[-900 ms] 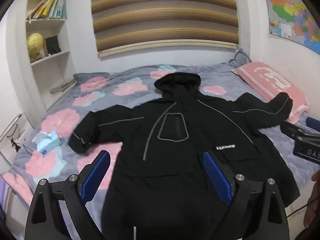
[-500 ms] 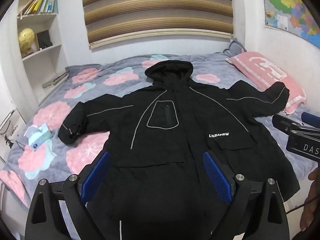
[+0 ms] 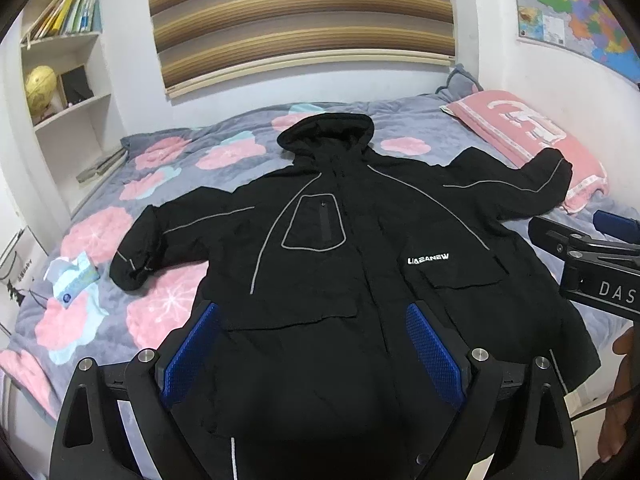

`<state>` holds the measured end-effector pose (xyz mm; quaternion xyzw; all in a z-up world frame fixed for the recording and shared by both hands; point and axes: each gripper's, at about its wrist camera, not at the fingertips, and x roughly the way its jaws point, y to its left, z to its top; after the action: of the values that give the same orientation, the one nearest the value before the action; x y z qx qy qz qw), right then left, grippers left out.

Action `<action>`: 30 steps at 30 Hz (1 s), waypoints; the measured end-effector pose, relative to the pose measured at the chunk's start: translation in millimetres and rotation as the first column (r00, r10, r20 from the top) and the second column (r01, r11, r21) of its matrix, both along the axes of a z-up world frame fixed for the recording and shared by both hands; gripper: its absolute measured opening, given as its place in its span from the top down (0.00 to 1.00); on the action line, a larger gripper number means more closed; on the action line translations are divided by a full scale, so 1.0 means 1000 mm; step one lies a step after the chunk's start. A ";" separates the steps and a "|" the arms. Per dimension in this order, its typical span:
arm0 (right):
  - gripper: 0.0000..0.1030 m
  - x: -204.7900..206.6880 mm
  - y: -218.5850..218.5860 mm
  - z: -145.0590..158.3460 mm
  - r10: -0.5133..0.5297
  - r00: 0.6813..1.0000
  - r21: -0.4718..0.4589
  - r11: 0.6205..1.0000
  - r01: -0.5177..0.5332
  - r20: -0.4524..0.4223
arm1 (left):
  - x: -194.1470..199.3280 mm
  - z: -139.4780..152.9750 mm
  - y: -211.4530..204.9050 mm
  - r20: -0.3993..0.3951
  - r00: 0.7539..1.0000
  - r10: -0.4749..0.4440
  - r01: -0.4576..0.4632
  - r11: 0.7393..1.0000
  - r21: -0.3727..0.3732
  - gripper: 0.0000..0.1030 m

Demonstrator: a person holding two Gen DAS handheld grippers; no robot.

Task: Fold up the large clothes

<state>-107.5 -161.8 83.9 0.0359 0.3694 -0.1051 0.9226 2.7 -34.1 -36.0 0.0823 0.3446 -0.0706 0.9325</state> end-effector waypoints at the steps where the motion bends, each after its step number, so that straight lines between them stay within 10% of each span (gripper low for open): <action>1: 0.00 0.001 0.001 0.000 0.000 1.000 0.001 1.000 0.000 -0.002 | 0.000 0.000 0.001 0.000 1.000 0.001 -0.001 1.000 -0.002 0.08; 30: 0.00 0.004 0.011 -0.003 0.041 0.999 0.005 0.999 -0.041 -0.021 | 0.000 -0.002 0.008 -0.015 1.000 0.016 -0.016 1.000 -0.022 0.08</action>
<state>-103.0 -150.9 81.3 0.0291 0.3801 -0.0857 0.9205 2.6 -25.9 -37.7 0.0687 0.3513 -0.0676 0.9313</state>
